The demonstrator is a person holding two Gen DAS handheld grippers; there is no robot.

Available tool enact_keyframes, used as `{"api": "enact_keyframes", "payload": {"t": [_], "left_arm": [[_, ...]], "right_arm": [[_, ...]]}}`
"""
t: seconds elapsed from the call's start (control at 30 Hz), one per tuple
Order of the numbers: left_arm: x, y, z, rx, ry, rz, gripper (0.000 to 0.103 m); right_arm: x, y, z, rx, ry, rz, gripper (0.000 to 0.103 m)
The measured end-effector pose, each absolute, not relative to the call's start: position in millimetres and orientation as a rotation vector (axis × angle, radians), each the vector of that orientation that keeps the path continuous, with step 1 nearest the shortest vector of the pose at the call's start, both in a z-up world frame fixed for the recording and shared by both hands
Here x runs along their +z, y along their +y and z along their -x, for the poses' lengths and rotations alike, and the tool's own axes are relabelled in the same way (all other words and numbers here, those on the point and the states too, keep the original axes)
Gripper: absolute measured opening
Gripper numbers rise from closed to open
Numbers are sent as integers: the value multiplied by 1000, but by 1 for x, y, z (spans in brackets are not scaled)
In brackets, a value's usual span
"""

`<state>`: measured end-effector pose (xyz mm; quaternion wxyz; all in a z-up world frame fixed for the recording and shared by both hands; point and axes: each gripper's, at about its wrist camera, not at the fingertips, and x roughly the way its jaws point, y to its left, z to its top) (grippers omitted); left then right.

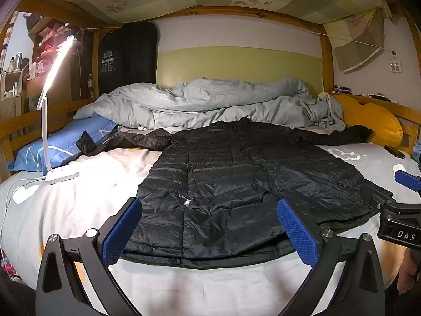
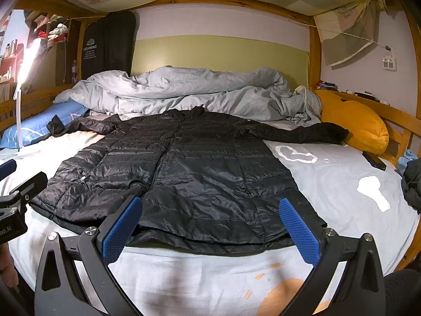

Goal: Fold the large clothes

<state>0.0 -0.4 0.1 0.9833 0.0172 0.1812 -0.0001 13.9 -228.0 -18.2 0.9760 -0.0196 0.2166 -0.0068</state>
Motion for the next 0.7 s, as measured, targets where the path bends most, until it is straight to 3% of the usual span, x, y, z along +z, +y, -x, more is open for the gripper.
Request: {"api": "enact_keyframes", "payload": {"t": [0.7], "left_arm": [[0,0,1,-2,360,-21,103]], "right_arm": [[-19,-228,-15,-16,431,38,103]]}}
